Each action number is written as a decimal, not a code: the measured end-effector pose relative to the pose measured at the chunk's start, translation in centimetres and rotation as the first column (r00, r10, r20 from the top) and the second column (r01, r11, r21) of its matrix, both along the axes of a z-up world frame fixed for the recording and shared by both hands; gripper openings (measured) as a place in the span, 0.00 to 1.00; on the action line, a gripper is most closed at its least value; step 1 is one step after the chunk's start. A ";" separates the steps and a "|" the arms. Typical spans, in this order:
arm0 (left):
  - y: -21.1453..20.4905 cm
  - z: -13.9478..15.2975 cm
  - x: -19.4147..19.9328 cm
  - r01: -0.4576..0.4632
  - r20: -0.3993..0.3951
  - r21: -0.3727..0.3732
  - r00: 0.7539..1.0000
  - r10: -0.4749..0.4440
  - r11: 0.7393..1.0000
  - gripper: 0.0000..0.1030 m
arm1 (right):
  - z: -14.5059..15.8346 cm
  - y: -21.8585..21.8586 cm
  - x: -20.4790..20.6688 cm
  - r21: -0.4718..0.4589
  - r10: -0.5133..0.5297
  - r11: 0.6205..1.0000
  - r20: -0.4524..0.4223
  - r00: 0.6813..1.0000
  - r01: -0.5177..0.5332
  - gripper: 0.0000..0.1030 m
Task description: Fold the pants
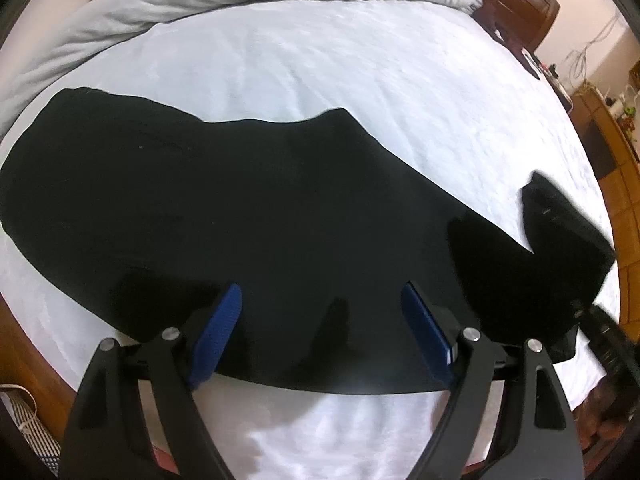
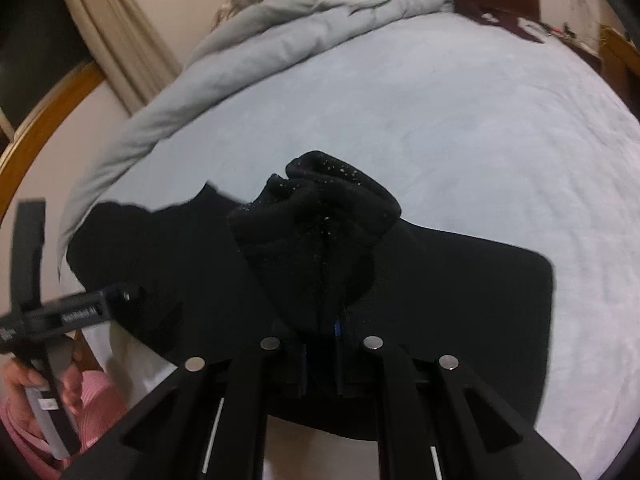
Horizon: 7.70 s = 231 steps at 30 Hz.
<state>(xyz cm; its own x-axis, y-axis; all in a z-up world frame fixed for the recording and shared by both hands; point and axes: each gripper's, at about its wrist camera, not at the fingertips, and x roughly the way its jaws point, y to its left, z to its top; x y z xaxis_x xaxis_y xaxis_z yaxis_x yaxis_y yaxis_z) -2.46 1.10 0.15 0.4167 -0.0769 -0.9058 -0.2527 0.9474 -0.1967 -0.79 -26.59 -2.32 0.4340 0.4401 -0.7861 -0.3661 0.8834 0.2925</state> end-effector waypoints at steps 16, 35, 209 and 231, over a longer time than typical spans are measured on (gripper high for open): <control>1.2 -0.7 -0.5 0.018 -0.021 -0.041 1.000 -0.019 0.999 0.79 | -2.8 0.4 -0.4 0.198 0.179 0.970 -0.193 0.965 -0.141 0.60; -7.6 -5.3 2.6 0.148 -0.128 0.134 0.983 -0.131 0.980 0.90 | -6.4 -10.0 2.0 0.162 -0.089 0.978 -0.262 0.961 0.135 0.60; 3.3 -3.5 -0.2 0.077 -0.049 0.002 0.996 -0.077 0.997 0.87 | -6.0 1.0 4.5 0.353 0.218 0.932 -0.369 0.904 -0.081 0.77; -0.8 -1.6 1.4 0.155 -0.017 -0.009 0.988 -0.155 0.988 0.87 | 1.8 -6.3 2.2 0.070 0.060 0.996 -0.138 0.989 -0.051 0.18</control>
<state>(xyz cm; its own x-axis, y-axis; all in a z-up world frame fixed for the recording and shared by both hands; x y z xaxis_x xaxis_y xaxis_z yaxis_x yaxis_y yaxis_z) -1.02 0.27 -1.50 0.3834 -0.1460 -0.9120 -0.1064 0.9739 -0.2006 1.46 -32.85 -0.52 0.2950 0.5137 -0.8056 -0.3652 0.8398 0.4018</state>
